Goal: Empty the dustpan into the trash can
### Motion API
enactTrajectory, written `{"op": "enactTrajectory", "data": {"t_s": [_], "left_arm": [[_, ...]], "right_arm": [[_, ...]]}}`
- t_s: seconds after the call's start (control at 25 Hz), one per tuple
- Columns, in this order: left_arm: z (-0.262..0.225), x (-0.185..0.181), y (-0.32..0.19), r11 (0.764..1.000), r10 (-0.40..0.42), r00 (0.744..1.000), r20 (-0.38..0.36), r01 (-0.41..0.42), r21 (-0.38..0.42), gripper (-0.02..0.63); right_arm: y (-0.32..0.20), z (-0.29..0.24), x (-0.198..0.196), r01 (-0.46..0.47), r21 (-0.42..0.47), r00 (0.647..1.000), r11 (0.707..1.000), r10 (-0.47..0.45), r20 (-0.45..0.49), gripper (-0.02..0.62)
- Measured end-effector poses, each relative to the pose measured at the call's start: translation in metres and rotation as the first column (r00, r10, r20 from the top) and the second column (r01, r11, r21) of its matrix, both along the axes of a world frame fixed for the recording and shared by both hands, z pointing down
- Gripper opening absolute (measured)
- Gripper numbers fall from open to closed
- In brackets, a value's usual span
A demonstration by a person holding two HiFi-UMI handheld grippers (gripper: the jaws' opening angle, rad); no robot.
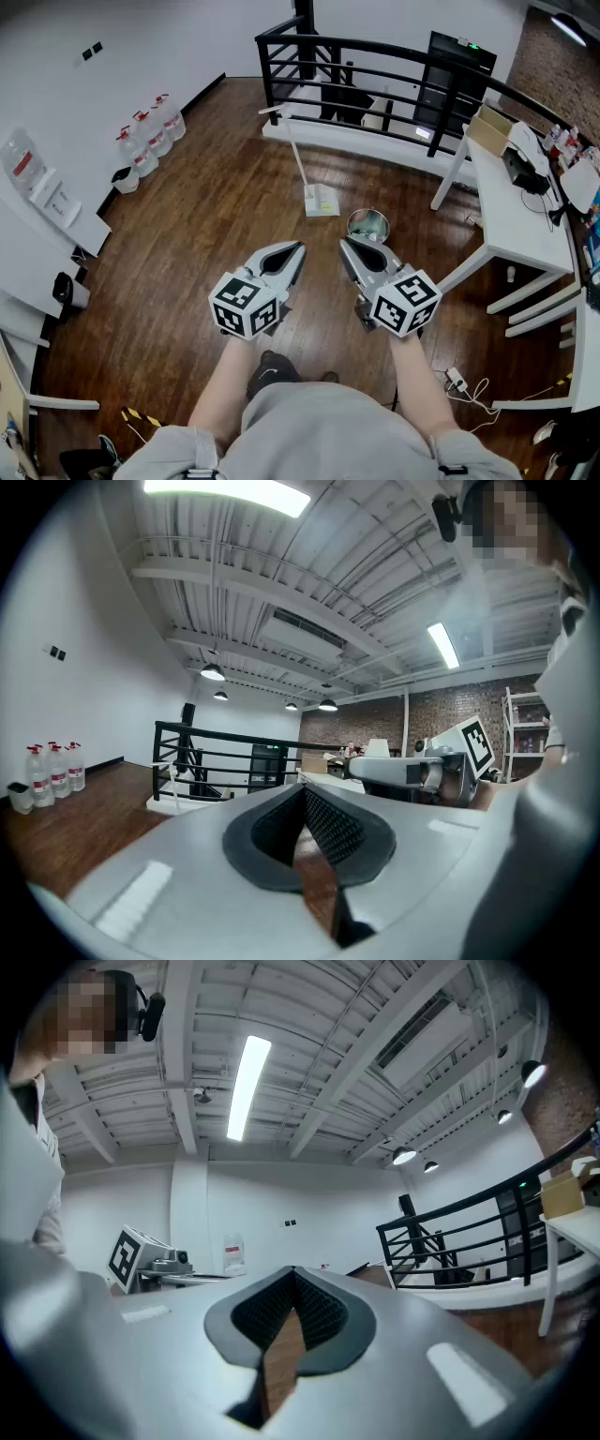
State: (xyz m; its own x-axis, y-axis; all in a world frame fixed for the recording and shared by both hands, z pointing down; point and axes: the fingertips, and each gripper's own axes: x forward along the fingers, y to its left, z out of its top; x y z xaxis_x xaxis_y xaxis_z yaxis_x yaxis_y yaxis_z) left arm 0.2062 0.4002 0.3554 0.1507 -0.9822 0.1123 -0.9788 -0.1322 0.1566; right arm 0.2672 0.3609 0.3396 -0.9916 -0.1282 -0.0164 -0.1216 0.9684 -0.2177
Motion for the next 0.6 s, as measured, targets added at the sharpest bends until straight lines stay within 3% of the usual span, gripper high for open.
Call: {"op": "enactTrajectory", "data": {"t_s": [0.28, 0.6], "left_arm": [[0.000, -0.026, -0.005, 1.000, 0.003, 1.000, -0.006, -0.002, 0.003, 0.006], [0.014, -0.118, -0.027, 1.000, 0.026, 1.000, -0.001, -0.026, -0.014, 0.005]], "right_arm": [[-0.008, 0.004, -0.026, -0.002, -0.011, 1.000, 1.000, 0.002, -0.008, 0.000], [-0.035, 0.014, -0.113, -0.034, -0.018, 0.999, 0.999, 0.033, -0.029, 0.000]]}}
